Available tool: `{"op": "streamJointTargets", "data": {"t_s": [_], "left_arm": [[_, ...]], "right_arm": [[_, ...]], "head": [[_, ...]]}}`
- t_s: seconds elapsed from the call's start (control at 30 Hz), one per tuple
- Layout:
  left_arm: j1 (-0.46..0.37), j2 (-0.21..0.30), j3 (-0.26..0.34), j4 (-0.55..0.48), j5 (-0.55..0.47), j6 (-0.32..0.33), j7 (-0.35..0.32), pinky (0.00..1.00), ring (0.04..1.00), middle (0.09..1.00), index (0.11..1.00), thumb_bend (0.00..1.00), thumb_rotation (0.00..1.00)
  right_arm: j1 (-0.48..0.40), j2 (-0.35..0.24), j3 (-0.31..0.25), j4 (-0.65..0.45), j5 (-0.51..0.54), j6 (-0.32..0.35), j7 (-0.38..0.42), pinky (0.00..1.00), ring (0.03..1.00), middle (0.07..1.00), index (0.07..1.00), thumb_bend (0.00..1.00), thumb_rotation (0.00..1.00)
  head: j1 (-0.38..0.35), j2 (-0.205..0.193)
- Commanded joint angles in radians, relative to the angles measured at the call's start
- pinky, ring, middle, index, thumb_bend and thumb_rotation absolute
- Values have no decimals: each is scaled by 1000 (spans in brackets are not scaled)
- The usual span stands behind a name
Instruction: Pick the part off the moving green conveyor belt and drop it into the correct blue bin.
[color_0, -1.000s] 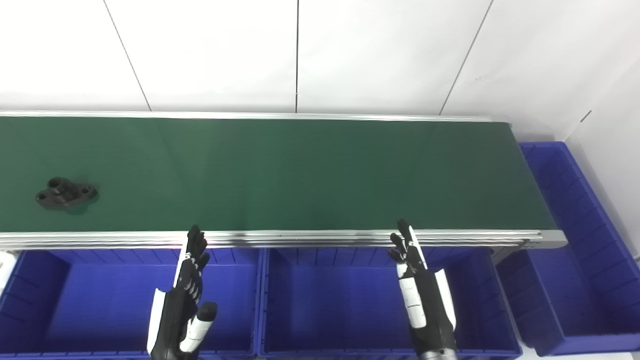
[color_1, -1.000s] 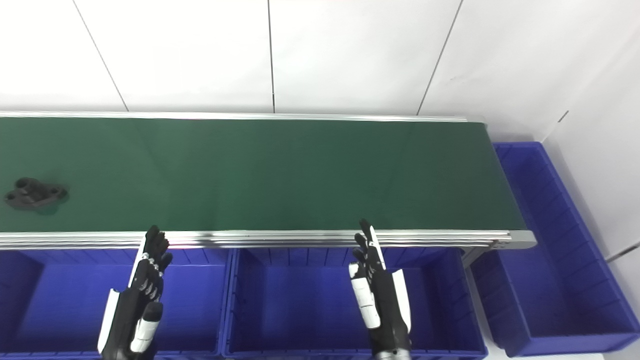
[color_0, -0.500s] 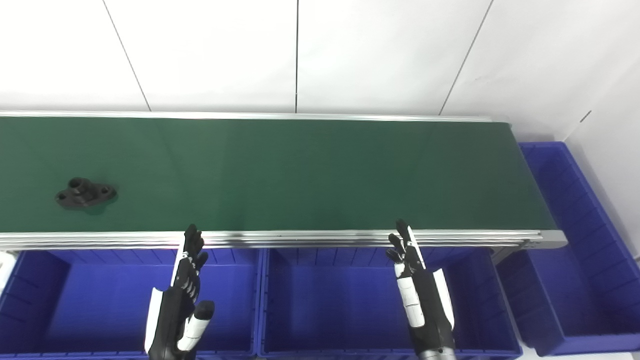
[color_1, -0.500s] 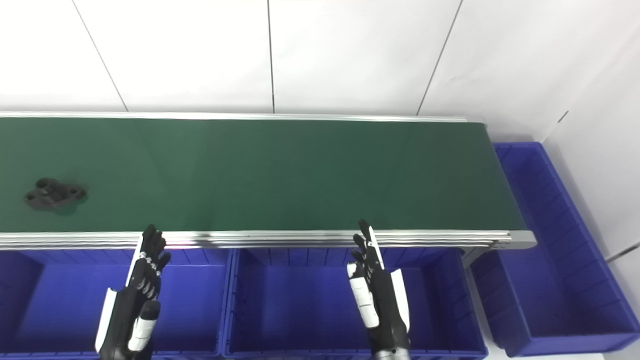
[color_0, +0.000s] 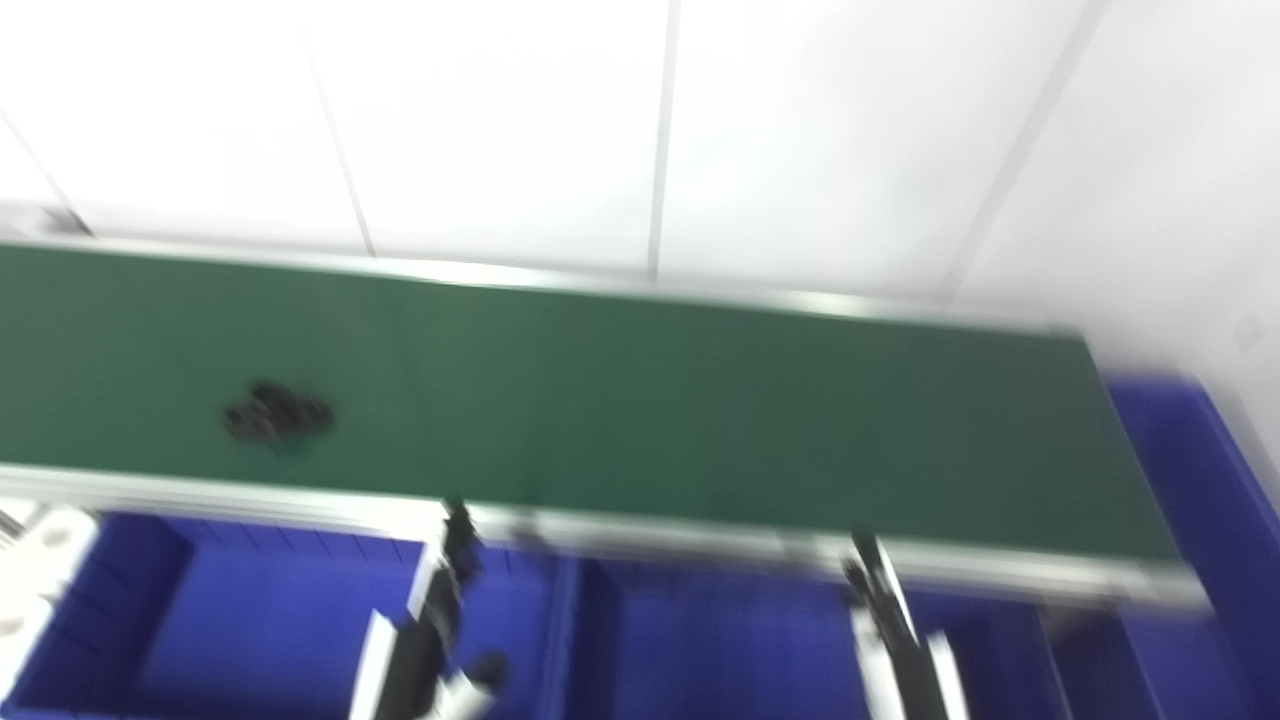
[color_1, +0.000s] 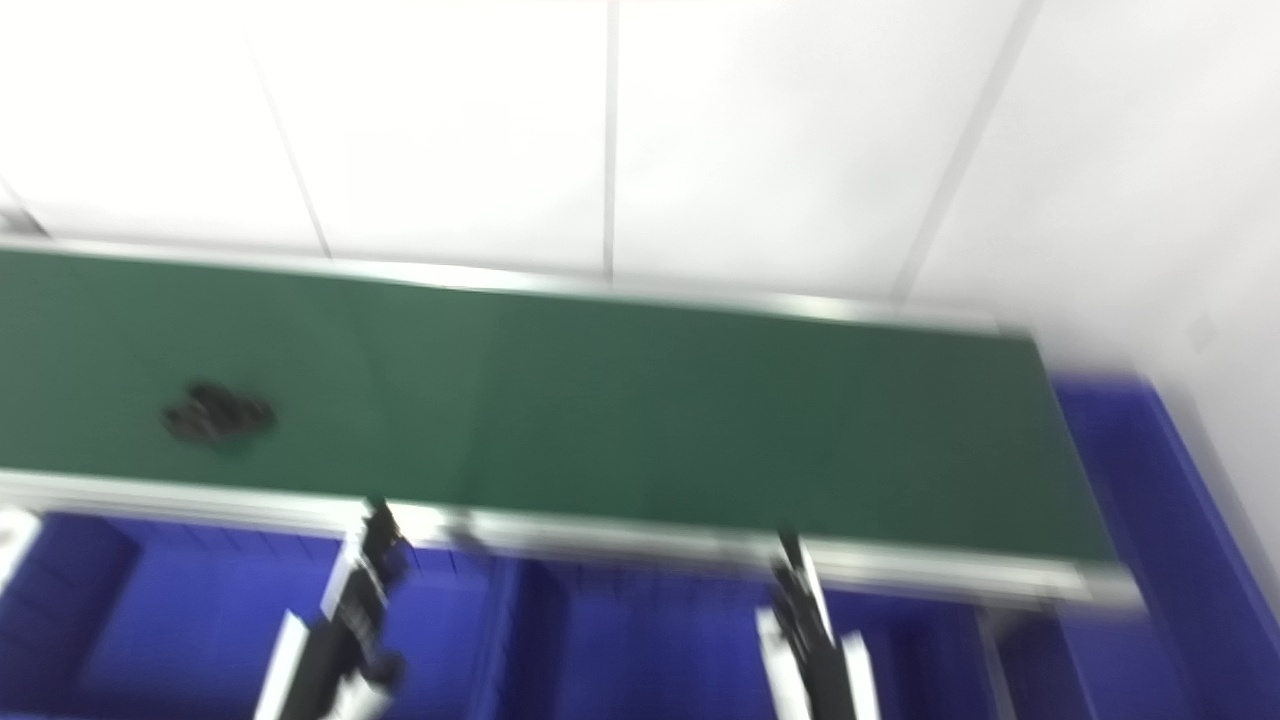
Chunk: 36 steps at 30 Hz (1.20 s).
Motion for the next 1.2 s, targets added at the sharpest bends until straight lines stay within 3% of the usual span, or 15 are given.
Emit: {"op": "streamJointTargets", "data": {"t_s": [0.0, 0.17, 0.27, 0.47, 0.63, 0.87, 1.0, 1.03, 1.17], "left_arm": [[-16, -12, -5, 3, 33, -56, 19, 910, 957, 1000, 1000, 810, 799], [-24, -27, -11, 25, 58, -62, 28, 863, 942, 1000, 1000, 807, 787], [-29, -42, -11, 41, 60, -66, 41, 837, 934, 1000, 1000, 816, 770], [-45, -72, -7, 69, 84, -69, 77, 813, 895, 959, 1000, 911, 781], [-38, -61, -15, 44, 113, -61, 76, 819, 912, 983, 1000, 845, 764], [-30, -55, -12, 2, 112, -28, 70, 821, 912, 969, 1000, 882, 781], [-25, -53, -10, -18, 108, 0, 66, 815, 904, 961, 1000, 882, 774], [-24, -52, -11, -22, 101, 6, 63, 823, 914, 969, 1000, 882, 779], [-24, -39, -14, -40, 50, 27, 39, 835, 925, 975, 1000, 869, 758]], "right_arm": [[-11, -11, -9, 9, 10, -77, 10, 958, 984, 1000, 999, 695, 1000], [-22, -26, -26, 44, 16, -95, 12, 976, 995, 1000, 1000, 713, 1000], [-27, -35, -35, 63, 19, -106, 14, 978, 995, 1000, 1000, 673, 1000], [-42, -38, -49, 81, 37, -110, 18, 992, 1000, 1000, 1000, 715, 1000], [-39, -35, -48, 62, 44, -103, 25, 1000, 1000, 1000, 1000, 663, 1000], [-30, -35, -37, 25, 43, -96, 41, 1000, 993, 1000, 1000, 572, 1000], [-24, -28, -31, 5, 18, -94, 37, 984, 976, 1000, 1000, 616, 945], [-23, -26, -29, 2, 9, -97, 33, 969, 962, 999, 1000, 665, 928], [-23, -26, -21, -11, -91, -117, 7, 911, 922, 971, 1000, 746, 888]], "head": [[27, -14], [61, -31], [101, -53], [128, -56], [106, -13], [66, 50], [48, 68], [48, 68], [23, 83]]}}
